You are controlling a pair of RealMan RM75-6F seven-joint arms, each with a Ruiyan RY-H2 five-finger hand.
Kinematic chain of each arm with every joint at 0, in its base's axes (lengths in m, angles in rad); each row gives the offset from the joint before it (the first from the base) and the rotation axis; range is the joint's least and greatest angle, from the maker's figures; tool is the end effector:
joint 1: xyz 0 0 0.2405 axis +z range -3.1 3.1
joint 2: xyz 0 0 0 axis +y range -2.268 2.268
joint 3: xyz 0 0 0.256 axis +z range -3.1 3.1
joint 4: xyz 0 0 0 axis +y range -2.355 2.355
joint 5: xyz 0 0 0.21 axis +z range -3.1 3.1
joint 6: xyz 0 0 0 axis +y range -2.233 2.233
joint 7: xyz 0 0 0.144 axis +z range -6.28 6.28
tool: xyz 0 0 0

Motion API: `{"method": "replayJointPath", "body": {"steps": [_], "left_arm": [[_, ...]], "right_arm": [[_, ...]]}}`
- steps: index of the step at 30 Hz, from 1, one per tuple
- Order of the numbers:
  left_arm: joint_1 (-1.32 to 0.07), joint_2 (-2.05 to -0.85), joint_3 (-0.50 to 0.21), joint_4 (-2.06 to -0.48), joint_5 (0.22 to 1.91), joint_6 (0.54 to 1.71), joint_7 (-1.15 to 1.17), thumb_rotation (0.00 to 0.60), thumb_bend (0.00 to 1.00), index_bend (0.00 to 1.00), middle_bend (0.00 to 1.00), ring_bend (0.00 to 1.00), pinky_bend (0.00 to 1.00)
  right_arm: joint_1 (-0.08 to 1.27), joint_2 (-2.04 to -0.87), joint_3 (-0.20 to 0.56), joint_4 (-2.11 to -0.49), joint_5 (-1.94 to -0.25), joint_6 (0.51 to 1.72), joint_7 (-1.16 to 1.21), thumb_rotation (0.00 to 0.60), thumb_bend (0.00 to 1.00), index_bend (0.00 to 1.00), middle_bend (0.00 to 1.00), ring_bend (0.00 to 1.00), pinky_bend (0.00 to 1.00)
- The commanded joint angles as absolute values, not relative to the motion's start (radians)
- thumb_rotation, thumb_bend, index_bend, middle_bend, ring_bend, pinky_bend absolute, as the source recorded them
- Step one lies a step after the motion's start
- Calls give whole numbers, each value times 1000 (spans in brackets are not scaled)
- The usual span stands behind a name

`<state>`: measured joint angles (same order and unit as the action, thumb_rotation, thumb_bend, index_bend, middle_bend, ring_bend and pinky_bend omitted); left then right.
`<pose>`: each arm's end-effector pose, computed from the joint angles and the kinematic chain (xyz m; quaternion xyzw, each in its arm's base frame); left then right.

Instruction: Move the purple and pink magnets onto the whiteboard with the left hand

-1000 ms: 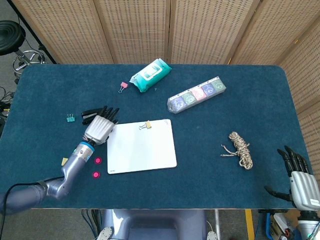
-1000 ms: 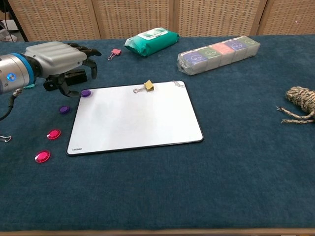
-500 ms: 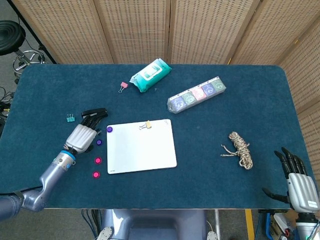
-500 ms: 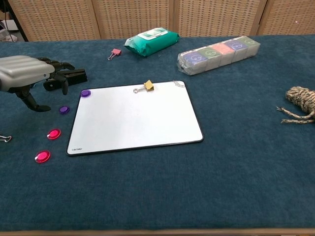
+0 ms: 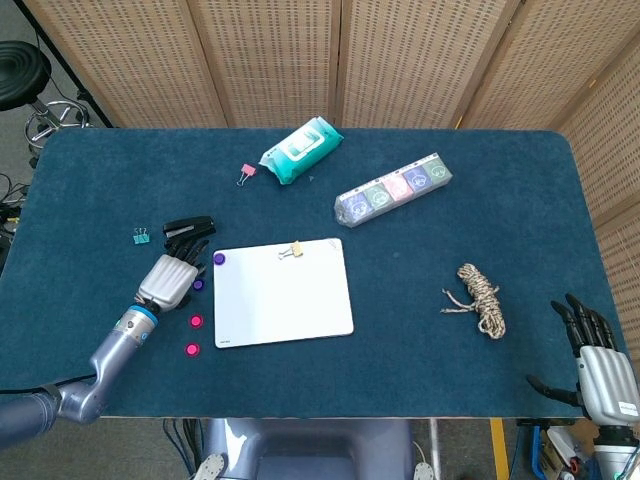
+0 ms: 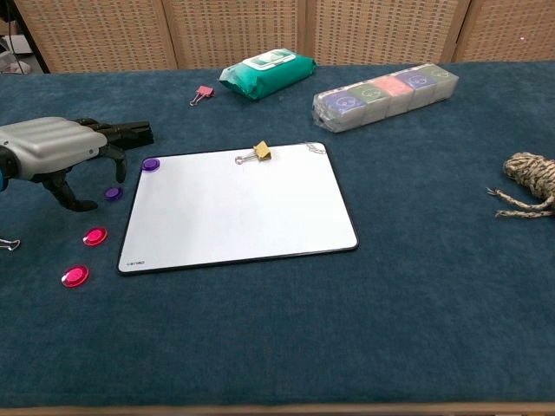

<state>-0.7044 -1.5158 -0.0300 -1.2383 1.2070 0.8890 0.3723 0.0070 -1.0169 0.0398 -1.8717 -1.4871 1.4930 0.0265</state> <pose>-0.2364 0.3486 -0.0056 -0.8038 -0.2871 -0.2315 0.4668 -0.2806 -0.1535 0.1690 0.5417 -0.4657 0.4166 0.5622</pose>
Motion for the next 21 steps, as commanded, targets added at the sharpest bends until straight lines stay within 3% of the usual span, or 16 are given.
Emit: {"method": "replayJointPath", "body": {"steps": [1,21], "left_arm": [[-704,-1526,-36,-1226,1202,887,376,600,269,411,0,0,0],[-705,-1557,-44,-1188,1210,864,369,600,286,472,0,0,0]], "right_arm": [[7,-1016,40,-1872,-1487,1493,28,600,0,81,0,0,0],[7,-1015,40,-1874,-1487,1492,29,600,0,81,0,0,0]]}}
